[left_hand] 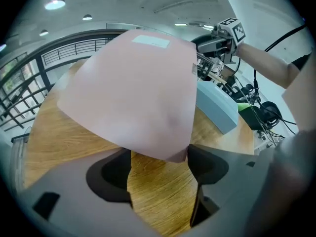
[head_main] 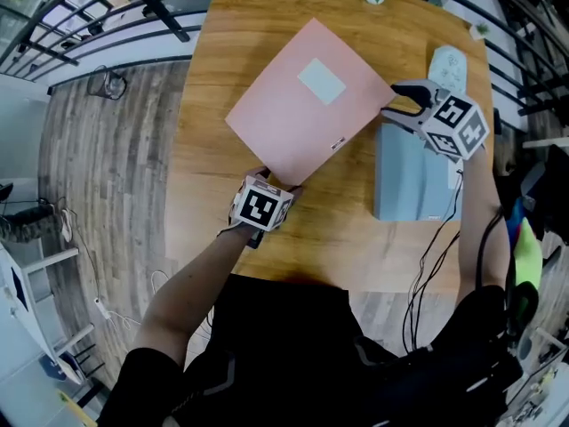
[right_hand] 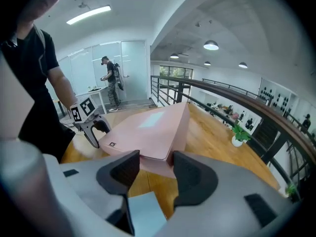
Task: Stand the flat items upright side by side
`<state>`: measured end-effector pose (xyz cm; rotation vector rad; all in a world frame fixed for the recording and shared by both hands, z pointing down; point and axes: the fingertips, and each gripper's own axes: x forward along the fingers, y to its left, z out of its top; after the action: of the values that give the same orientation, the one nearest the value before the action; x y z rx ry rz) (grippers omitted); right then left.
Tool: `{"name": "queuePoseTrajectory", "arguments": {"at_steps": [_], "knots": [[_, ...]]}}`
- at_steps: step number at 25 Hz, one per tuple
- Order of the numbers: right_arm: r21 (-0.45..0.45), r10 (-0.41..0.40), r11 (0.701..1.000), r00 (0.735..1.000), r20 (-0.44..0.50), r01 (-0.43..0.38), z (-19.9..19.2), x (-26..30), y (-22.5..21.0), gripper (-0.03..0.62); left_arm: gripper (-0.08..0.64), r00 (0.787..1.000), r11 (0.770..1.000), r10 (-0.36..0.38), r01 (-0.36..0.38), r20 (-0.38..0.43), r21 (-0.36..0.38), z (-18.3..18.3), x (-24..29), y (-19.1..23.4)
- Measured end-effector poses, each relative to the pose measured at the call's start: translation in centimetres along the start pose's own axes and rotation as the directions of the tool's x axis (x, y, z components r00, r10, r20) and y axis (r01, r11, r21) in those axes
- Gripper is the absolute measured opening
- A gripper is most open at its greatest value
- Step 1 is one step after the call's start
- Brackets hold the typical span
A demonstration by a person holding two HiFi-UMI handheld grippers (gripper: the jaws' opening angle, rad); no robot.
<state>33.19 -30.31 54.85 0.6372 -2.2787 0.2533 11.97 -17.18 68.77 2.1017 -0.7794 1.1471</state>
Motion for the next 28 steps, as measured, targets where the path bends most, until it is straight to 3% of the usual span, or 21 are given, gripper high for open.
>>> {"name": "queuePoseTrajectory", "arguments": {"at_steps": [8,16,24,28], "knots": [[-0.141,-0.118,0.983,0.993,0.008,0.118,6.5,-3.0,4.1,0.216,0.368,0.999,0.998,-0.051,0.051,-0.019,0.022,-0.4,0.5,0.5],[-0.239,-0.15,0.959,0.988,0.035,0.154,12.3,-3.7,9.7,0.194,0.368,0.995,0.995,-0.093,0.094,-0.041,0.038,-1.7,1.0,1.7],[-0.28,-0.192,0.939,0.98,0.059,0.201,15.8,-4.4,13.7,0.193,0.365,0.992,0.987,-0.121,0.123,-0.019,0.1,-1.0,1.0,1.9],[-0.295,-0.211,0.932,0.977,0.037,0.213,17.2,-4.2,14.5,0.173,0.365,0.987,0.983,-0.144,0.151,-0.072,0.106,-1.7,1.0,1.8]]}}
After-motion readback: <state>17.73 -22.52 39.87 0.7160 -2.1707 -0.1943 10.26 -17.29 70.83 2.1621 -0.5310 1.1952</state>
